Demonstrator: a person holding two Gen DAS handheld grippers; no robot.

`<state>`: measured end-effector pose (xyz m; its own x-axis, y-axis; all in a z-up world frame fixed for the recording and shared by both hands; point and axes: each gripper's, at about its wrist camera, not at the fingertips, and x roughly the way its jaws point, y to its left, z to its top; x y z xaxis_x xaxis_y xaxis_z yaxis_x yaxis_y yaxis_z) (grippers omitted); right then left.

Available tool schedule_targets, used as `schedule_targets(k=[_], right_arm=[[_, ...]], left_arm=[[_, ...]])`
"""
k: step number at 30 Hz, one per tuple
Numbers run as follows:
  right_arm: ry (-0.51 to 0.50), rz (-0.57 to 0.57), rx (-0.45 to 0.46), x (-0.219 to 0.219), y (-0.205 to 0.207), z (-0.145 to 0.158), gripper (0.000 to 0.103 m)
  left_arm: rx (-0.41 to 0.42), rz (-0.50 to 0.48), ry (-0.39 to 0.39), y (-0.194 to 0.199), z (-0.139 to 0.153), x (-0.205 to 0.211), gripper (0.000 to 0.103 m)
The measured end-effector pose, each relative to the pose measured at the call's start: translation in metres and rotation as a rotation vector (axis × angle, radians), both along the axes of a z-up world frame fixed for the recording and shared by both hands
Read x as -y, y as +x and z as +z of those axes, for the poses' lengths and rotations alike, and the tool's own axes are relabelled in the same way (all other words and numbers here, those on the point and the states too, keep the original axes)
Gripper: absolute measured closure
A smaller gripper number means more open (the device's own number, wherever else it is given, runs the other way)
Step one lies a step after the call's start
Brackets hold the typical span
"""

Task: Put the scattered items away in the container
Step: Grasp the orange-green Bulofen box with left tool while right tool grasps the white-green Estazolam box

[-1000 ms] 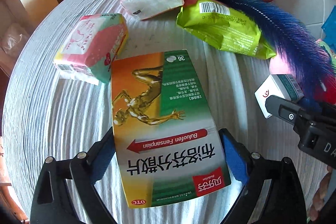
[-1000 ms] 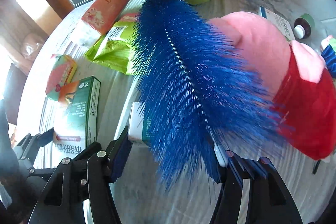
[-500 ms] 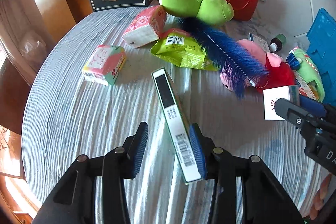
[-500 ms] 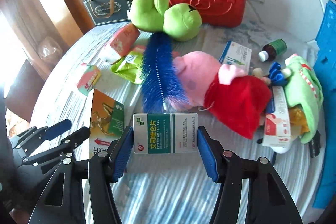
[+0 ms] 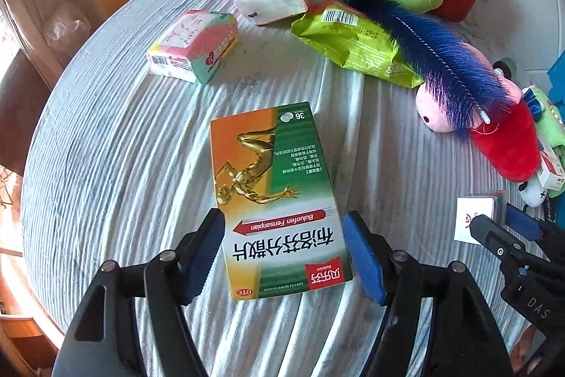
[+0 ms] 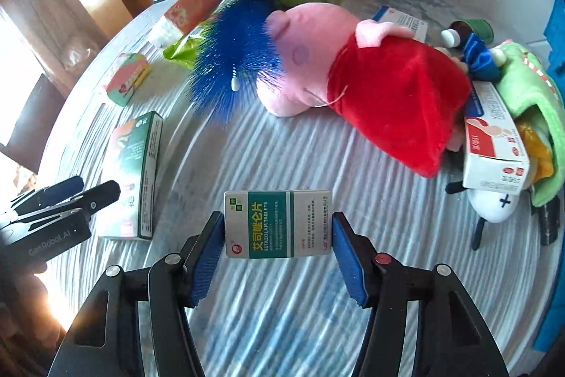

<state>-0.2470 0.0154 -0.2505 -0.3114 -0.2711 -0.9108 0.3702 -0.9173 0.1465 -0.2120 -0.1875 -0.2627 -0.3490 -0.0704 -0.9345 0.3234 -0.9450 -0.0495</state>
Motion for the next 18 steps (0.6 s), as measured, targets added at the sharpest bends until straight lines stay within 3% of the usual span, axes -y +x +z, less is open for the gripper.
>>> schedule_targets(k=[4,8,11,13,15,18], right_arm=[[0.020,0.019,-0.001,0.021,-0.010,-0.015,0.043],[0.055,0.026,-0.008,0.035,-0.017,-0.032,0.043],[0.070,0.032,0.006,0.039,-0.015,-0.043,0.040],[0.065,0.038,-0.002,0.039,-0.012,-0.046,0.030],[0.046,0.028,0.011,0.036,-0.011,-0.051,0.003],[0.041,0.017,-0.023,0.033,-0.006,-0.053,0.000]], left_arm=[[0.021,-0.002,0.007,-0.016,-0.020,0.003,0.032],[0.023,0.000,-0.080,-0.024,-0.030,0.000,0.013],[0.072,0.036,-0.005,-0.026,-0.049,0.011,0.007],[0.048,0.059,0.004,-0.024,-0.047,0.015,0.007],[0.047,0.048,-0.021,-0.025,-0.046,0.012,0.004],[0.026,0.065,-0.022,-0.023,-0.045,0.011,0.000]])
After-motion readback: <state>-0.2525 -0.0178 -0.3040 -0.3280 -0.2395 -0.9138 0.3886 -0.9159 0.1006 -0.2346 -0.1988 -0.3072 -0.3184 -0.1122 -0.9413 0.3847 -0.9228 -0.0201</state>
